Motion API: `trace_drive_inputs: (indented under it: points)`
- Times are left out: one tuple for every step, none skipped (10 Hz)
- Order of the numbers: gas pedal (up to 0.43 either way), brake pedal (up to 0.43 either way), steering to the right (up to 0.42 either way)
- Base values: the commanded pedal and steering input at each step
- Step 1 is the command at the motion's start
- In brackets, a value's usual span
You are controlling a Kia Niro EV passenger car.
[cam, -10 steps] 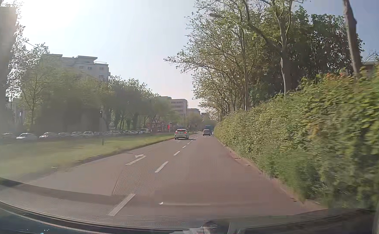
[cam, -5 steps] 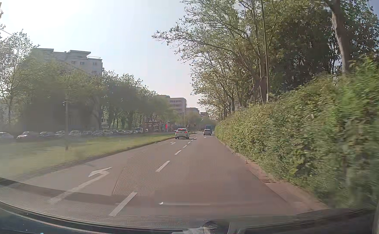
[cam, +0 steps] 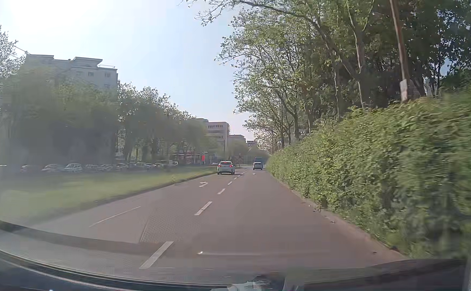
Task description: Follow the waypoints while adhering to traffic rules and regulations
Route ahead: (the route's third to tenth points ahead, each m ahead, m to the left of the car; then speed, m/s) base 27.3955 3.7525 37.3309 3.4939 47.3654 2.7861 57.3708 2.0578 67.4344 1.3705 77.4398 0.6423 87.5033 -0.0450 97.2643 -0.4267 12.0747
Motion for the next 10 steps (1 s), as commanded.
trace_drive_inputs:
  points:
    - [0.118,0.0,0.006]
    - [0.118,0.0,0.006]
    - [0.118,0.0,0.006]
    - [0.118,0.0,0.006]
    - [0.118,0.0,0.006]
    - [0.118,0.0,0.006]
    - [0.118,0.0,0.008]
    - [0.118,0.0,0.009]
    - [0.118,0.0,0.01]
    - [0.118,0.0,0.01]
